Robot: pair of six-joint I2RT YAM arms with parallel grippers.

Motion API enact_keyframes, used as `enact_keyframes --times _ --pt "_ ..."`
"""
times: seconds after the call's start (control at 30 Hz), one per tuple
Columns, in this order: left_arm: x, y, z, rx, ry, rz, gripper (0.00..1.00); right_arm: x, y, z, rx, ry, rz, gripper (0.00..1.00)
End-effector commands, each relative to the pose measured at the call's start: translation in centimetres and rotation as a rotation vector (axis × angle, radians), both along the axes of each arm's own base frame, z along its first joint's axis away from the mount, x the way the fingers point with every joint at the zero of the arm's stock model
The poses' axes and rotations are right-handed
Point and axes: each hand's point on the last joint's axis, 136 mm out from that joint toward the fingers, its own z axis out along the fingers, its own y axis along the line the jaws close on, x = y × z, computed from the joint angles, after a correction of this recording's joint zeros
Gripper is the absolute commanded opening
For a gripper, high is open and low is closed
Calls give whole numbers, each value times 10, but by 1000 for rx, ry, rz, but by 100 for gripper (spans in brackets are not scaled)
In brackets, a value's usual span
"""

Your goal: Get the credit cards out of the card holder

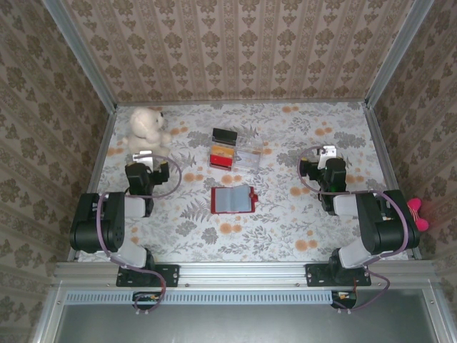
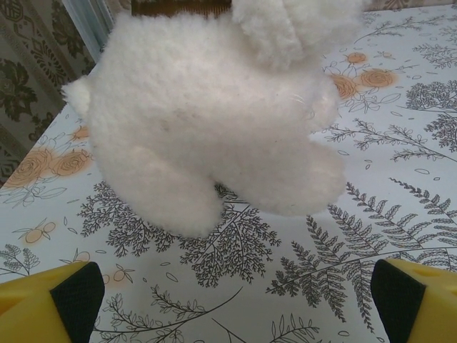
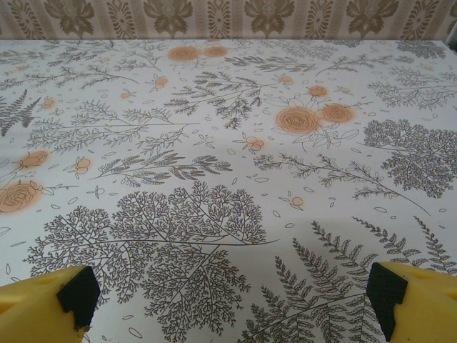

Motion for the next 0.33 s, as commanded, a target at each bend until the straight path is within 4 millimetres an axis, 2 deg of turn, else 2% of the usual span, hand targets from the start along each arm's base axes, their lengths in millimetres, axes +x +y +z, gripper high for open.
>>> enact_keyframes --times 0.0,0.3 --pt "8 0 12 24 -34 1 100 5 1 6 24 -28 4 100" --pt "8 0 11 14 -30 -3 100 4 1 7 25 -32 7 100"
